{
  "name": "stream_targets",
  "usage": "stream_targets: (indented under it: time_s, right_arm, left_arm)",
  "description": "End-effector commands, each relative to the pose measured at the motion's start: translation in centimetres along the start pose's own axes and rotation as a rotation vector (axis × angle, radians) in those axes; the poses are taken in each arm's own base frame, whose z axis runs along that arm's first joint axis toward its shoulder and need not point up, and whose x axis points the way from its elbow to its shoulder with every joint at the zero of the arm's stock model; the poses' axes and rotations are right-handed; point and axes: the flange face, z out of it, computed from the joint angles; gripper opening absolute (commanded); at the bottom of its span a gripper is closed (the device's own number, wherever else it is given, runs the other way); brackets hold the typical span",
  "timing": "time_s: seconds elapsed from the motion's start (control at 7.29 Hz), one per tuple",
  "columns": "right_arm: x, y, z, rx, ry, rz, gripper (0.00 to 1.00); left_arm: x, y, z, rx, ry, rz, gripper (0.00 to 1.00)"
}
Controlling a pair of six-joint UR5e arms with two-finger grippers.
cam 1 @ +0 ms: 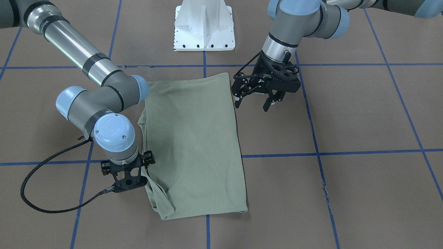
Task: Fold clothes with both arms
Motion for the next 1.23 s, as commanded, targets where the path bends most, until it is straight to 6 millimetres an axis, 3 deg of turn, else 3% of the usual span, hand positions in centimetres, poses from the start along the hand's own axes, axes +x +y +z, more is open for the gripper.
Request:
stream_targets:
  time_s: [0.0,0.14,0.41,0.82,1.1]
  right_arm:
    - [-1.9,-1.5,-2.8,0.035,-0.025,-0.012,1.0]
    - [-2.9,-2.1,-3.3,0.038,-0.026,-0.018,1.0]
    - [-4.2,-4.8,-1.8,0.054,-0.023,-0.025,1.0]
    - [-4.4,-6.8,-0.2,0.059,0.005,-0.018,1.0]
    - [-3.6,-7.0,1.3,0.061,0.022,-0.016,1.0]
  left_arm:
    - [-0.1,0.0,0.0,-0.001,-0.002,0.002,0.99]
    - [-0.3,0.1,0.1,-0.001,-0.003,0.003,0.99]
    - [-0.3,0.1,0.1,-0.003,-0.003,0.003,0.99]
    - [-0.4,0.1,0.1,-0.003,-0.003,0.003,0.99]
    - [-0.1,0.1,-0.1,-0.001,0.003,0.003,0.99]
